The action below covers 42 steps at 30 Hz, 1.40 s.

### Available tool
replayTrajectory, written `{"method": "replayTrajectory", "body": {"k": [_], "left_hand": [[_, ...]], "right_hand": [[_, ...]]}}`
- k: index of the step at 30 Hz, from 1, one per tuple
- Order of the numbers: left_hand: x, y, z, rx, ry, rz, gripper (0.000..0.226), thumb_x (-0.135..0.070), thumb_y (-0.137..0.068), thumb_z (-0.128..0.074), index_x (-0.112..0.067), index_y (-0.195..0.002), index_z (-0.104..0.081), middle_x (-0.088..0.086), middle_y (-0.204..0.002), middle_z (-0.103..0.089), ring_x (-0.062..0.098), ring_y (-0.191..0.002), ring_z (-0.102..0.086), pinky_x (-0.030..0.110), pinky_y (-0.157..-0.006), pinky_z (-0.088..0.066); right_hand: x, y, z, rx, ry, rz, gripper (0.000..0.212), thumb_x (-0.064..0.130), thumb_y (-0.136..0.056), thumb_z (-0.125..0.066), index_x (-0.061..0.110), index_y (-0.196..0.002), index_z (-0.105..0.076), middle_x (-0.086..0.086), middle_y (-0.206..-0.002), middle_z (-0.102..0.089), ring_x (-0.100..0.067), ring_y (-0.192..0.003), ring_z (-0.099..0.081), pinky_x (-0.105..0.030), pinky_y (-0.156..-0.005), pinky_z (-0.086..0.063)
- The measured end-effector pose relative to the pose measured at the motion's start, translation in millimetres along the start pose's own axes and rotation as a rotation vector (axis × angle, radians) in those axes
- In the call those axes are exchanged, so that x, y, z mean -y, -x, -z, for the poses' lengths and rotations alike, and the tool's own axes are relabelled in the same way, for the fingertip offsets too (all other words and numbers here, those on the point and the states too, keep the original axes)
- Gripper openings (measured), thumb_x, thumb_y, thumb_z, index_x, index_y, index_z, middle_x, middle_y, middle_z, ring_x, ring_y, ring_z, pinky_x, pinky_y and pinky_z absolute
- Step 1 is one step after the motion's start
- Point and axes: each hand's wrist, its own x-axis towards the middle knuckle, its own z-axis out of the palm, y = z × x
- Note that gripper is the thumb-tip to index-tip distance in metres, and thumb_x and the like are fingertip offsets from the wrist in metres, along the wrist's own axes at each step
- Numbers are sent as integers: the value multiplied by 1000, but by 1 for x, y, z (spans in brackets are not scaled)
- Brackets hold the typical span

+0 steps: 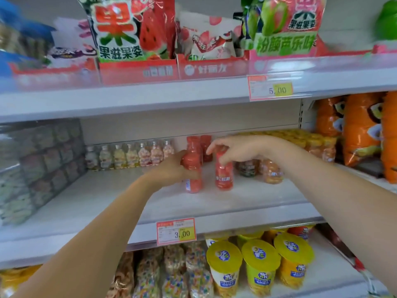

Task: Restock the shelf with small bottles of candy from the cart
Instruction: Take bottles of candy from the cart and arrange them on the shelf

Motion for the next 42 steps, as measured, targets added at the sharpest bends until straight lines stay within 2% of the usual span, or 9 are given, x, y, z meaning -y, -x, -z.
{"method": "replayTrajectory", "body": {"k": [4,8,11,16,21,26,33,38,42], "left_hand": [[12,-7,-6,20,-123,20,55,-47,-70,-77,-32,-115,-50,-8,-103,-61,13,-95,-59,30,-90,-47],[18,-22,-5,-15,-155,38,63,-39,-66,-83,-22,-117,-52,-5,-107,-63,14,-97,-60,31,-89,-49],[16,-34,-2,-29,-226,30,55,-34,-68,-82,-15,-113,-57,1,-110,-66,20,-100,-62,40,-94,-49],[24,-45,-6,28,-53,11,33,-29,-65,-84,-27,-90,-64,2,-99,-73,19,-92,-69,40,-91,-53],[39,-46,-12,-90,-77,-67,26,-35,-70,-81,-40,-84,-60,-13,-89,-70,7,-87,-65,26,-84,-50],[37,-46,-16,-123,-328,-135,23,-54,-76,-68,-39,-89,-57,-16,-78,-60,-3,-71,-53,12,-58,-35],[37,-46,-20,-107,-400,-189,23,-57,-76,-66,-36,-83,-60,-21,-71,-56,-10,-63,-51,5,-53,-36],[33,-41,-20,-82,-330,-212,21,-48,-73,-74,-41,-74,-54,-23,-68,-55,-22,-63,-51,0,-55,-36],[35,-42,-20,-81,-285,-173,23,-50,-71,-75,-39,-83,-60,-24,-70,-58,-18,-61,-53,1,-55,-36]], "right_hand": [[-7,-14,1,-139,277,-59,52,50,-74,-74,20,-113,-56,3,-110,-59,-17,-96,-56,-29,-80,-46],[-12,-29,8,-170,334,-32,42,41,-68,-82,20,-97,-61,0,-104,-62,-18,-90,-57,-26,-68,-42],[-17,-44,11,-208,372,-24,47,30,-69,-83,16,-109,-65,-3,-114,-61,-20,-96,-55,-23,-71,-38],[-27,-77,17,-302,415,-86,55,26,-68,-84,5,-114,-63,-12,-116,-62,-27,-102,-58,-28,-77,-45],[-35,-112,27,-359,446,-98,38,17,-72,-82,1,-103,-66,-14,-106,-65,-29,-95,-62,-30,-74,-48],[-47,-147,30,-348,480,-93,32,11,-71,-81,1,-100,-70,-14,-101,-68,-29,-90,-65,-33,-78,-54],[-60,-165,33,-353,457,-82,27,5,-77,-76,-3,-101,-67,-16,-105,-67,-29,-93,-64,-33,-78,-51],[-58,-157,31,-336,510,-64,43,16,-69,-83,-2,-103,-65,-15,-112,-59,-25,-92,-56,-27,-64,-41],[-35,-125,32,-534,336,80,23,22,-89,-64,0,-94,-63,-11,-97,-58,-23,-89,-56,-26,-69,-41]]}}
